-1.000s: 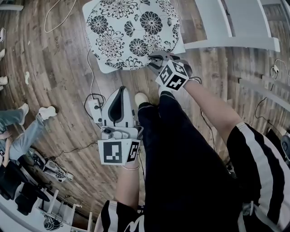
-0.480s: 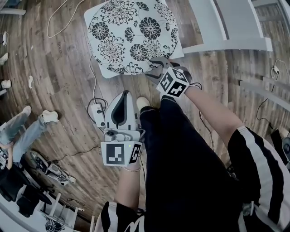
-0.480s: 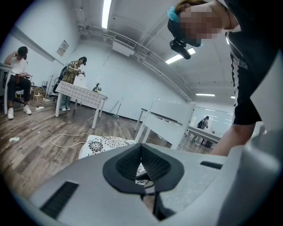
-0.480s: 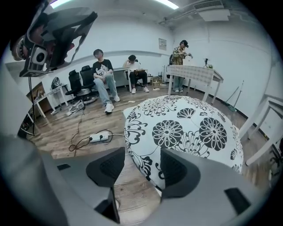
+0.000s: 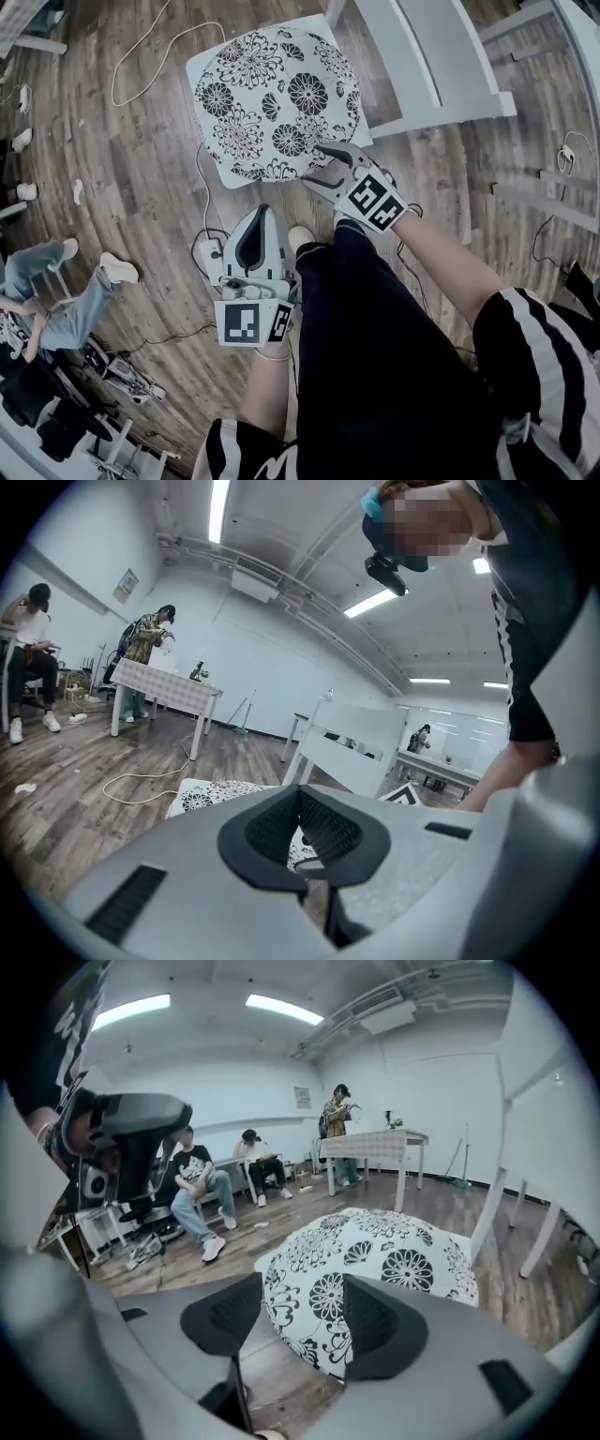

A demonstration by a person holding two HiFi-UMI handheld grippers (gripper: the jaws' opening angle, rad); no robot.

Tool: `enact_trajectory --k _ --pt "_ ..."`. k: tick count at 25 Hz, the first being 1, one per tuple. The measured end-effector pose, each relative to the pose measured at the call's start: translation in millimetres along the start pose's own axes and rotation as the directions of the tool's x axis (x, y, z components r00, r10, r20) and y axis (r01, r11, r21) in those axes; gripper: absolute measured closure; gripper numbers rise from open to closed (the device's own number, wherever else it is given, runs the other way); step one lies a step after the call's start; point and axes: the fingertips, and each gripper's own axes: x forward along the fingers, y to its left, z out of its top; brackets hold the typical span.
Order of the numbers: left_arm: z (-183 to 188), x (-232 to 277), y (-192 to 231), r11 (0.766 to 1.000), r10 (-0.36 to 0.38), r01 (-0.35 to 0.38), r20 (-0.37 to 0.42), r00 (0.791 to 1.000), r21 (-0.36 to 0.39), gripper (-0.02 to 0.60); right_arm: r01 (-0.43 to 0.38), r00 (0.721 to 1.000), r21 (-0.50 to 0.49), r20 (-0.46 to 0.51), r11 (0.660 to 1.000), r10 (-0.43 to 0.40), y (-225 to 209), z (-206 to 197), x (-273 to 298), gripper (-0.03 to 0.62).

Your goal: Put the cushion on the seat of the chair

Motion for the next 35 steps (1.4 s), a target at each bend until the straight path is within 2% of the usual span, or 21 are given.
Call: enact_trajectory --k 3,7,14,16,18,19,25,35 --pt "13 1 -5 1.000 -0.010 0.010 0.007 1.000 0.012 0.578 0.053 0.994 0.057 0.089 0.997 -0.058 -3 31 -20 0.338" --pt "31 5 -9 0.999 -0.019 0.018 0.035 0.999 0.027 0.578 0.110 0.969 0.135 0.206 0.985 -0.137 -8 73 -46 0.339" --pt "54 9 -15 0.999 -0.030 0.027 0.067 0.997 0.037 0.578 0.114 0.933 0.147 0.324 0.983 -0.156 7 124 -88 0.350" --pt "62 7 -18 0.999 -0.035 0.032 0.073 0.997 0.038 0.578 0.135 0.918 0.161 0.350 0.978 -0.185 10 136 -102 0.383" --pt "70 3 -23 0.998 -0.044 0.040 0.079 0.996 0.046 0.578 0.161 0.902 0.173 0.375 0.972 -0.216 10 147 -117 0.492" --pt "74 2 -25 0.998 -0.049 0.044 0.083 0.995 0.052 0.578 0.167 0.895 0.176 0.385 0.970 -0.224 11 152 -124 0.507" --pt "92 -10 -53 0.990 -0.129 0.124 0.072 0.989 0.074 0.578 0.181 0.886 0.215 0.388 0.960 -0.254 33 174 -150 0.554" --pt "125 -36 -83 0.970 -0.227 0.216 0.098 0.969 0.112 0.578 0.171 0.839 0.232 0.475 0.957 -0.265 81 217 -185 0.566"
